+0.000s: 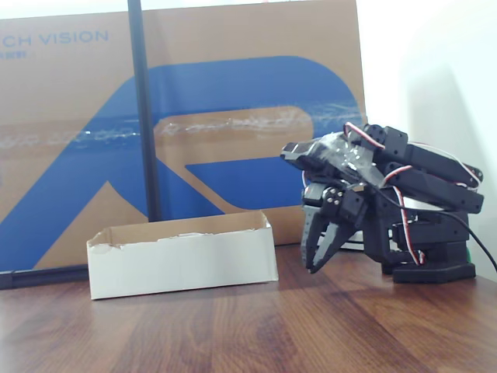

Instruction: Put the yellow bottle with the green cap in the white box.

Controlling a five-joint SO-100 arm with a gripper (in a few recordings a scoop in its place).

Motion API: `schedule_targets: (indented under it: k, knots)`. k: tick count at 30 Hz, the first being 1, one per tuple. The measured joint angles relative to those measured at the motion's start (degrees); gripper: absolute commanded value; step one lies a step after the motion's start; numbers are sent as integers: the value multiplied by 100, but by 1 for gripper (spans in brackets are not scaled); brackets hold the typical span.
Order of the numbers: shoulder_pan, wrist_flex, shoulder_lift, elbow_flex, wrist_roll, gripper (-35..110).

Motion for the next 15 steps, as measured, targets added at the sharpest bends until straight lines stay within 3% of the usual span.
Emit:
schedule_targets:
  k: [15]
  knots:
    - [35, 0, 0, 0, -35, 0]
